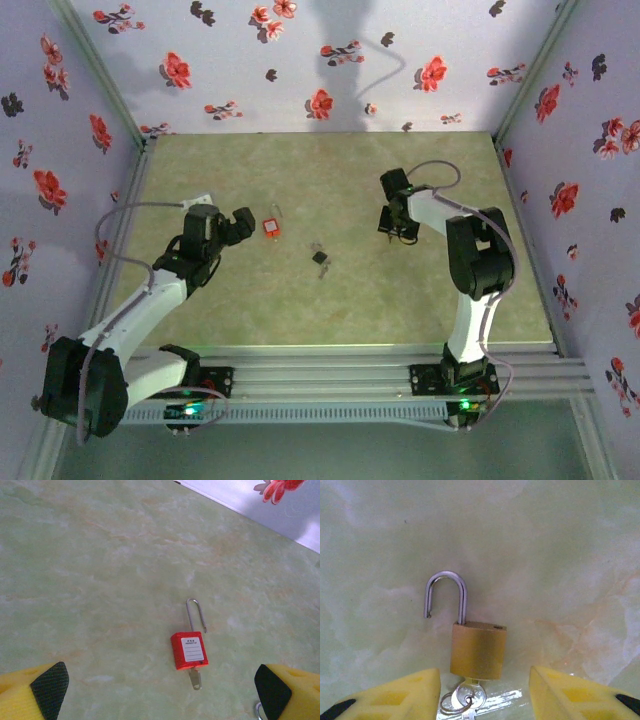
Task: Lock with the key
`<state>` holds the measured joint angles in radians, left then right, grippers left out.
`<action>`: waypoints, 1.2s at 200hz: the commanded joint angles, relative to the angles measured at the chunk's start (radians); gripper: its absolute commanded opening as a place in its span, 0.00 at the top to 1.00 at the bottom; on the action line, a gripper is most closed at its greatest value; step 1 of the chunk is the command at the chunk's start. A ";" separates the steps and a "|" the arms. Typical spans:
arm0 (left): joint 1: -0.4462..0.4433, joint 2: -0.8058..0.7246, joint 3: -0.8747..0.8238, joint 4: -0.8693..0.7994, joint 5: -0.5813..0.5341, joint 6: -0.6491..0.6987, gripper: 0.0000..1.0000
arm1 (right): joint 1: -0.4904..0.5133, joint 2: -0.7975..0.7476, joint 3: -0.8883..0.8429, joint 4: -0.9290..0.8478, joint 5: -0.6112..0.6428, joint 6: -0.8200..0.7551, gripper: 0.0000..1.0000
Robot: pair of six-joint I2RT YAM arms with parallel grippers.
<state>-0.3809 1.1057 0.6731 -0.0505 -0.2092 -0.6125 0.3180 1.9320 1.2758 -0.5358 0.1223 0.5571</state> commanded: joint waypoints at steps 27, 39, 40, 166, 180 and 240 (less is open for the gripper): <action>-0.007 -0.008 0.007 -0.014 -0.004 0.031 0.00 | -0.026 0.049 0.050 -0.001 -0.020 -0.019 0.51; -0.008 -0.006 0.008 -0.015 -0.004 0.032 0.00 | -0.029 0.053 0.052 0.000 -0.021 -0.022 0.51; -0.008 -0.006 0.008 -0.015 -0.003 0.032 0.00 | -0.030 0.054 0.053 0.000 -0.022 -0.022 0.51; -0.008 -0.009 0.010 -0.021 -0.003 0.034 0.00 | -0.032 0.081 0.063 0.001 -0.064 -0.047 0.61; -0.008 -0.011 0.008 -0.020 -0.005 0.034 0.00 | -0.032 0.077 0.062 0.002 -0.070 -0.050 0.62; -0.007 -0.010 0.008 -0.018 -0.005 0.033 0.00 | -0.029 0.055 0.051 0.015 -0.084 -0.062 0.59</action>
<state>-0.3809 1.1057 0.6731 -0.0616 -0.2092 -0.5980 0.2848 1.9789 1.3209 -0.5400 0.0837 0.5087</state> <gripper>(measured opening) 0.996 0.411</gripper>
